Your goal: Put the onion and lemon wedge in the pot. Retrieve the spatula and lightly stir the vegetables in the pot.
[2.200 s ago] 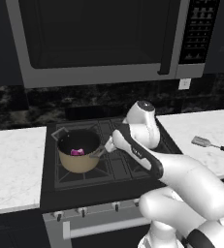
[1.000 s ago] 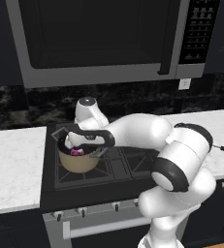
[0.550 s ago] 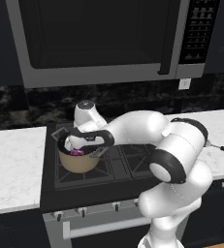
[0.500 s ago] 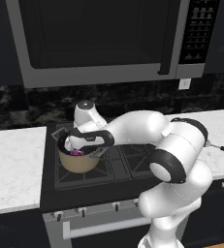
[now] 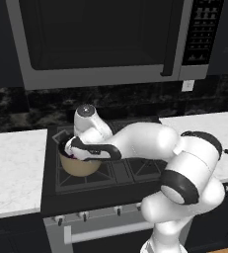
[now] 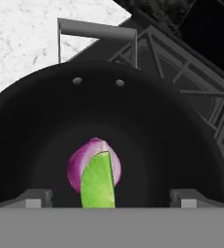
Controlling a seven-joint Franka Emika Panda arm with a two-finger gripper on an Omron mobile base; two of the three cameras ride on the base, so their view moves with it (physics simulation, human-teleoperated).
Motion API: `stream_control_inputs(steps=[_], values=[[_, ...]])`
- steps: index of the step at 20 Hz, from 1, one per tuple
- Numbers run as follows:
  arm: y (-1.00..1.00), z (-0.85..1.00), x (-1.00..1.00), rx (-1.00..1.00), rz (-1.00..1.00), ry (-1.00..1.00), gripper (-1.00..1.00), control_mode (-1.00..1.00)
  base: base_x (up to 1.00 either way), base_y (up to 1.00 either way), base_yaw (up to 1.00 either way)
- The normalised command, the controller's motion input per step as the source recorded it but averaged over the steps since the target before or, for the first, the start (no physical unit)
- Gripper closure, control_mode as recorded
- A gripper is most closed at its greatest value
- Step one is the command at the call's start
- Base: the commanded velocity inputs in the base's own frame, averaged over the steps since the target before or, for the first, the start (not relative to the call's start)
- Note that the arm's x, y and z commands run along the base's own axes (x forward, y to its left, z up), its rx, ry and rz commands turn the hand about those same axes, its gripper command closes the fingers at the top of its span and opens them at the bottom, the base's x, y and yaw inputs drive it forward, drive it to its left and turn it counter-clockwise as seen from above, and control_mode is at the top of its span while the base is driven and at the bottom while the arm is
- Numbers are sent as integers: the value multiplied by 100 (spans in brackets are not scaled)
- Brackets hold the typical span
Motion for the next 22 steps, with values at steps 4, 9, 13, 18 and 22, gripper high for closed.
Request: stream_control_inputs(steps=[4, 9, 13, 18, 22], values=[[-26, 48, -81, 0, 0, -16, -100, -100, 0, 0, 0], [-57, 54, -58, 1, 0, -4, -100, -100, 0, 0, 0], [-92, 41, -42, 3, -1, 0, -100, -100, 0, 0, 0], [-100, 7, -30, 2, -3, 0, -100, -100, 0, 0, 0], [-100, 1, -13, 0, -2, 0, -100, -100, 0, 0, 0]])
